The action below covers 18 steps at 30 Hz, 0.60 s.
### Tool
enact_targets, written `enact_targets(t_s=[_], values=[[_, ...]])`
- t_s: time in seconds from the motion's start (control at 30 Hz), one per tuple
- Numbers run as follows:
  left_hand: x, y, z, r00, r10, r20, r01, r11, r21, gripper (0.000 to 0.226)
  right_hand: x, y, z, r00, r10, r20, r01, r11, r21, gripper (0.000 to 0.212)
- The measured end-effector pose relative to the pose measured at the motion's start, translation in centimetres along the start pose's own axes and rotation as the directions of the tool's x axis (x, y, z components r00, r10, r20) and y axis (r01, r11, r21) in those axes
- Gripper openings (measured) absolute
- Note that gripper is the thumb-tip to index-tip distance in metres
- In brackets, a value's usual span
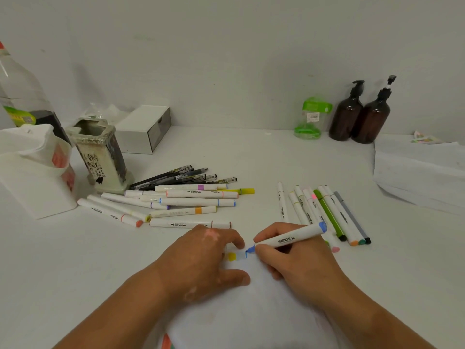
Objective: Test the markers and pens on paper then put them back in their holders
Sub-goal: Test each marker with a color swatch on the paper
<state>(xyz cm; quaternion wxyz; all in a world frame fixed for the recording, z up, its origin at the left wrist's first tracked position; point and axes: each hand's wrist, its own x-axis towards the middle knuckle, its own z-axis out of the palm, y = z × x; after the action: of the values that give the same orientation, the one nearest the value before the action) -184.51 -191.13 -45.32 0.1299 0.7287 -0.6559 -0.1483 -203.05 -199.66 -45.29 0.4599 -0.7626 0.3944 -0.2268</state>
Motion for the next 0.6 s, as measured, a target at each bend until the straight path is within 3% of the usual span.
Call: enact_targets(t_s=[0.6], values=[[-0.03,-0.09,0.04,1.0,0.012,-0.011,-0.012,1.0,-0.004,0.059,0.23,0.29,-0.06,1.0,0.02,0.004,-0.02,1.0,-0.011,0.02]])
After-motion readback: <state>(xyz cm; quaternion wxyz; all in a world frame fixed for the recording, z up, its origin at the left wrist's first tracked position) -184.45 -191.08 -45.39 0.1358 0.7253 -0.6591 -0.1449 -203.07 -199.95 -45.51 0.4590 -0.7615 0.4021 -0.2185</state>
